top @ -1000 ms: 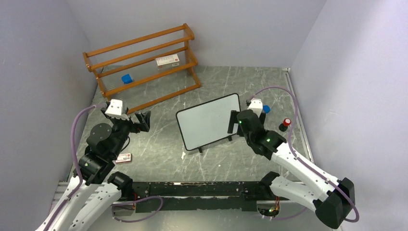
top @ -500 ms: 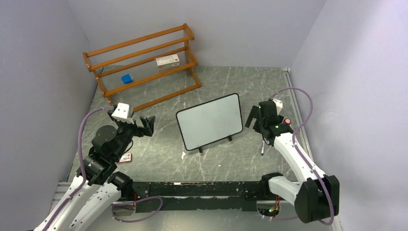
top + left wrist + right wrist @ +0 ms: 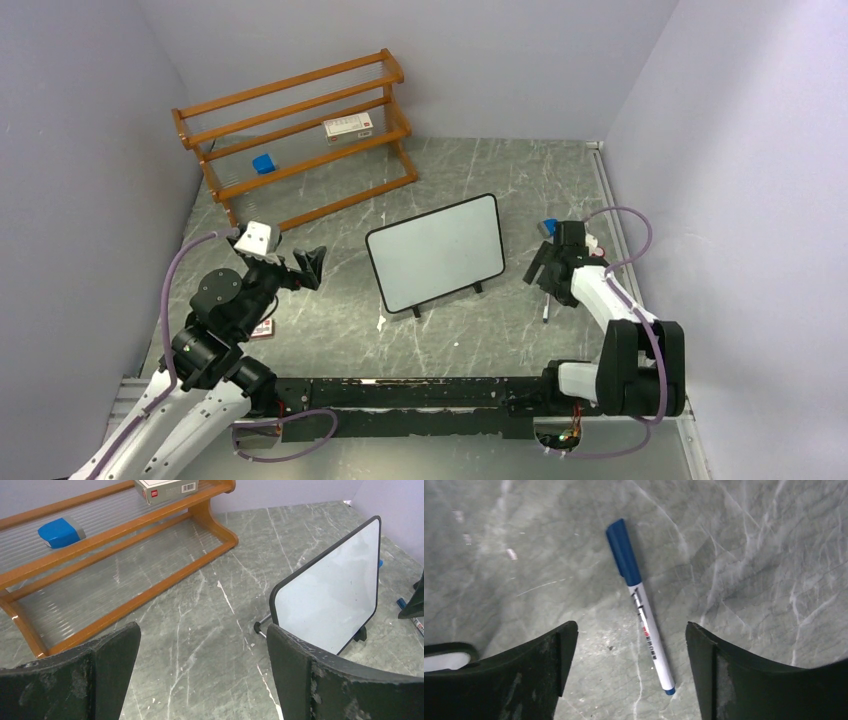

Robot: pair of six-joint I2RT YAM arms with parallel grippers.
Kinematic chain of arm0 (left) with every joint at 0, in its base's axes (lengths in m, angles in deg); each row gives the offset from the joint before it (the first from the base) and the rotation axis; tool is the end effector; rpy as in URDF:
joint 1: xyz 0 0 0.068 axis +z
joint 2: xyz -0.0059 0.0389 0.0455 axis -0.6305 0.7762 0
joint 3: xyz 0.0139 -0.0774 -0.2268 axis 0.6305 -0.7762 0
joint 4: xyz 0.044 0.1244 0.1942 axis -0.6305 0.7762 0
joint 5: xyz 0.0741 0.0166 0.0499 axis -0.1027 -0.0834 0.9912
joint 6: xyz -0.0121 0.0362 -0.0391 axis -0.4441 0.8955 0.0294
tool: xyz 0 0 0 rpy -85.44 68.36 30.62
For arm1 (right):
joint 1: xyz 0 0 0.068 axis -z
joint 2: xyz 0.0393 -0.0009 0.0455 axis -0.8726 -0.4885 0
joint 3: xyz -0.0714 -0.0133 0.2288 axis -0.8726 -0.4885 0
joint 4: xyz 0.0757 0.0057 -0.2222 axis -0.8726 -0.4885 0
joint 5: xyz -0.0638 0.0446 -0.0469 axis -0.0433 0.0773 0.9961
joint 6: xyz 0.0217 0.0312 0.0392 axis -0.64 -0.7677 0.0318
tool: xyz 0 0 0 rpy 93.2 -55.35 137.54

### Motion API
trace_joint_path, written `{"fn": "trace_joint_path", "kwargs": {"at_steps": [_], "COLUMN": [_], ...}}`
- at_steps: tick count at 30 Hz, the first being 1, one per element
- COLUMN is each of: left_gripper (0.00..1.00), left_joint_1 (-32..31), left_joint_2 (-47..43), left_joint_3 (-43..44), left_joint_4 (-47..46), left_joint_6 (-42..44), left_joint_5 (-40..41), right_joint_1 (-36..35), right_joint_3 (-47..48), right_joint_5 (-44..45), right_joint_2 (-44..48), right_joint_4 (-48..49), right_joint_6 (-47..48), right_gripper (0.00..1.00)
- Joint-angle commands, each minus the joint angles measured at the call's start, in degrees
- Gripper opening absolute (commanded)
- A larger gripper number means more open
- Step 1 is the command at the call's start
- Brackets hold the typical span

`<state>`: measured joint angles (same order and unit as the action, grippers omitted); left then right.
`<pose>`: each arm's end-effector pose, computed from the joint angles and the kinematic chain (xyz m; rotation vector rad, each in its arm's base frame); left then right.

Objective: Write a sentence on the whiteboard
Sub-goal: Open the whiteboard marker at the center of the board.

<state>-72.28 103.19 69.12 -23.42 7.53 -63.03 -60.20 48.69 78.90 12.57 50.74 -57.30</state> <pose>0.1047 -0.0577 0.2942 0.1867 1.6220 -0.3344 0.2077 -0.0083 0.1550 0.6926 2.5501 -0.0748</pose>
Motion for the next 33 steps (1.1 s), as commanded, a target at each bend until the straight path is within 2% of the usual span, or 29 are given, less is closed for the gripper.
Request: {"fn": "trace_joint_path", "kwargs": {"at_steps": [1,9,15,19,22,33], "left_gripper": [1.0,1.0,1.0,1.0,1.0,1.0], "left_joint_1": [-0.64,-1.09,-1.09,-1.06,-1.08,-1.09], "left_joint_2": [-0.81,-1.05,-1.01,-0.8,-0.02,5.81], "left_joint_3": [-0.08,-0.08,0.16,0.1,0.34,4.32], "left_joint_4": [-1.51,-1.61,-1.35,-1.3,-1.11,0.68], "left_joint_6": [0.07,0.13,0.05,0.39,0.22,-1.73], "left_joint_5": [1.63,1.12,0.98,0.52,0.7,-1.68], "right_joint_1": [1.64,1.64,1.59,1.57,1.63,1.03], "right_joint_3": [-1.72,-1.56,-1.1,-1.42,-1.59,0.46], "right_joint_5": [-2.87,-5.6,-8.15,-9.0,-9.63,-13.23], "right_joint_2": [-2.62,-5.08,-6.81,-6.09,-5.06,5.73], "right_joint_4": [1.44,1.03,0.0,0.13,0.53,-1.77], "right_joint_6": [-0.21,0.59,1.25,1.51,1.8,2.48], "right_gripper": [0.76,0.53,0.25,0.13,0.0,0.0]}}
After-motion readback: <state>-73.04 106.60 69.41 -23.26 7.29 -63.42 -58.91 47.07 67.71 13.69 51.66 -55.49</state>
